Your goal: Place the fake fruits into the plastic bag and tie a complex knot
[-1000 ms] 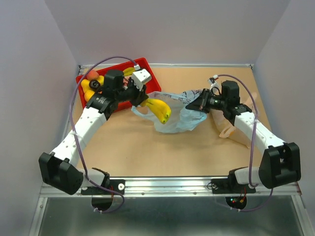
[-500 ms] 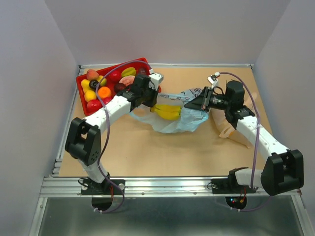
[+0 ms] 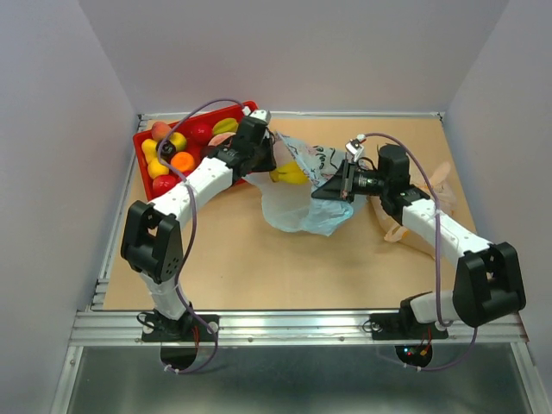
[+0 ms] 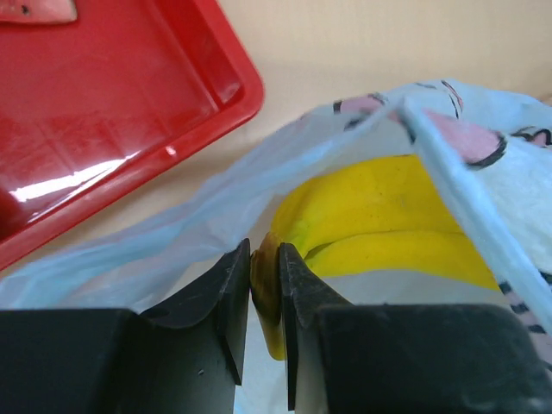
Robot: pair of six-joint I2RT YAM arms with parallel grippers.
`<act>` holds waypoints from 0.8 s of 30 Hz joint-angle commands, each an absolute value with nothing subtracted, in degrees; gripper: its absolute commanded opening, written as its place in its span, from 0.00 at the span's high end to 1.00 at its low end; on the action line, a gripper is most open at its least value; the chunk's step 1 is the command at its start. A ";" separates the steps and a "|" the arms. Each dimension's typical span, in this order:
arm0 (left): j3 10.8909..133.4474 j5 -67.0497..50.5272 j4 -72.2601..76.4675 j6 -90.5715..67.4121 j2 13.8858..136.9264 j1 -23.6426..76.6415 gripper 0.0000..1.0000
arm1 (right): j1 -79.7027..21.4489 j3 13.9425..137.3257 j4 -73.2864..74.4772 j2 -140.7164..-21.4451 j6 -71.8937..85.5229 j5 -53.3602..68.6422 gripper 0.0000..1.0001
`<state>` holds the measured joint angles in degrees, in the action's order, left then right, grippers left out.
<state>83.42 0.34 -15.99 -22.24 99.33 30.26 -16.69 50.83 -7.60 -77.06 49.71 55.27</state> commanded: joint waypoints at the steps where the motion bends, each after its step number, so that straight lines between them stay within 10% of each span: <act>1: 86.13 2.45 -17.13 -28.47 95.18 34.97 1.00 | -17.40 54.40 -13.00 -79.10 50.79 55.90 1.00; 3: 84.73 4.91 -17.40 -28.92 95.71 37.87 1.00 | -17.40 55.02 -15.72 -80.33 53.25 56.34 0.99; 13: 80.33 -8.50 -12.14 -15.14 93.00 35.42 0.10 | -17.05 50.37 -20.13 -80.16 55.55 55.20 1.00; 24: 75.14 -30.78 -11.33 9.73 76.73 15.75 0.04 | -15.82 46.67 -14.69 -79.54 49.15 51.78 1.00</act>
<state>75.94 -25.52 -14.26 -2.17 80.82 21.93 -16.19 47.42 -15.94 -81.30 53.60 54.24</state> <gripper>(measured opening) 0.957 0.012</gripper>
